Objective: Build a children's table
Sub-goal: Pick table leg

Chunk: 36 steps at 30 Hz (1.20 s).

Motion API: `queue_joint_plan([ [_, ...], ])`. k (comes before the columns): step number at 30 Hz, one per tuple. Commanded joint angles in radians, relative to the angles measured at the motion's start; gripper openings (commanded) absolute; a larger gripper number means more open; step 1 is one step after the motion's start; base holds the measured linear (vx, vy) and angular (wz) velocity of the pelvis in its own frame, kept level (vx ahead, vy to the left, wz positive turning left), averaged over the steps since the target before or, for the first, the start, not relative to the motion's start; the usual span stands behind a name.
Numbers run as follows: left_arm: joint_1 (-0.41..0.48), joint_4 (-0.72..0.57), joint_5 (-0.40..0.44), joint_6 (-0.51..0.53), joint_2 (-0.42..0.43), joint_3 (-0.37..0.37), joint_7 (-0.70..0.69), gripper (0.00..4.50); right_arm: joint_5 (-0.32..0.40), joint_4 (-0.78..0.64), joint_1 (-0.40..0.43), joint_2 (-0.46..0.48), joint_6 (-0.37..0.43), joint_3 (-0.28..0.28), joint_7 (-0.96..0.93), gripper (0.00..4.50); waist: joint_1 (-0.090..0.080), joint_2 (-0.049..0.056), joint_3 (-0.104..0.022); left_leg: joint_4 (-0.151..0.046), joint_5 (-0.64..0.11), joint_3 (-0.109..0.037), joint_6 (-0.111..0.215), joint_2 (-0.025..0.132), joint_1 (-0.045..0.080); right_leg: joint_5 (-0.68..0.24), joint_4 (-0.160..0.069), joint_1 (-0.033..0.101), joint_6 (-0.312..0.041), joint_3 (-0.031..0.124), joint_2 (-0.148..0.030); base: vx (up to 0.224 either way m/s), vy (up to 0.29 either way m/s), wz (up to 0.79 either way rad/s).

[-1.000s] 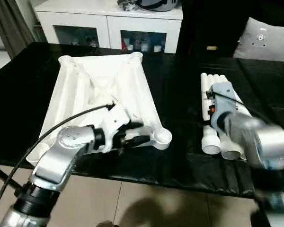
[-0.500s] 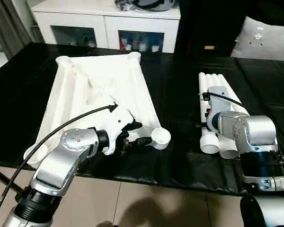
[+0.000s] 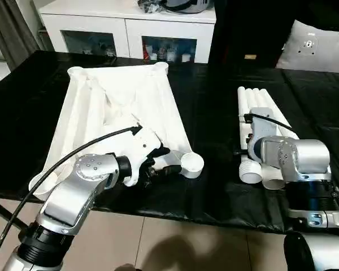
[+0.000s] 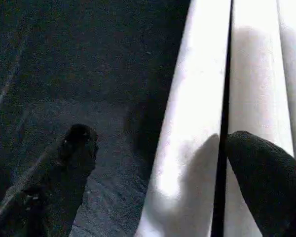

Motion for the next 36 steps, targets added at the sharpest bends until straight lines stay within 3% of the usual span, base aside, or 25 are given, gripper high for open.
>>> queue_joint_plan([
  [1, -0.012, -0.021, 0.001, 0.010, 0.007, -0.009, 0.005, 2.84, -0.003, -0.015, 0.009, 0.003, 0.015, -0.013, -0.005, 4.50, 0.004, -0.003, -0.059, -0.062, -0.088, 0.004, -0.062, 0.018, 0.021, 0.070, -0.063, 0.039, -0.163, 0.037, -0.056, 0.000, 0.000, 0.00],
  [12, -0.009, -0.028, -0.006, 0.018, 0.009, -0.012, 0.004, 2.84, 0.017, -0.016, 0.039, 0.025, 0.048, -0.014, 0.018, 4.50, 0.004, -0.006, -0.059, -0.062, -0.081, 0.004, -0.056, 0.019, 0.020, 0.070, -0.062, 0.039, -0.168, 0.037, -0.057, 0.000, 0.000, 0.00],
  [13, -0.010, -0.028, -0.006, 0.018, 0.009, -0.013, 0.004, 2.88, 0.018, -0.015, 0.039, 0.025, 0.048, -0.015, 0.020, 4.21, 0.005, -0.007, -0.059, -0.062, -0.082, 0.004, -0.055, 0.019, 0.021, 0.065, -0.063, 0.040, -0.166, 0.037, -0.057, 0.000, 0.000, 0.00],
  [29, 0.003, -0.039, 0.000, 0.018, 0.015, -0.013, 0.010, 2.88, 0.027, 0.012, 0.045, 0.032, 0.049, 0.009, 0.065, 2.81, 0.005, -0.019, -0.058, -0.062, -0.063, 0.006, -0.044, 0.020, 0.019, 0.062, -0.062, 0.039, -0.167, 0.037, -0.058, 0.000, 0.000, 0.00],
  [36, 0.005, -0.038, 0.003, 0.015, 0.017, -0.012, 0.014, 2.88, 0.022, 0.025, 0.042, 0.033, 0.040, 0.011, 0.071, 2.13, 0.007, -0.019, -0.057, -0.062, -0.065, 0.006, -0.044, 0.020, 0.020, 0.051, -0.062, 0.038, -0.166, 0.037, -0.059, 0.000, 0.000, 0.00],
])
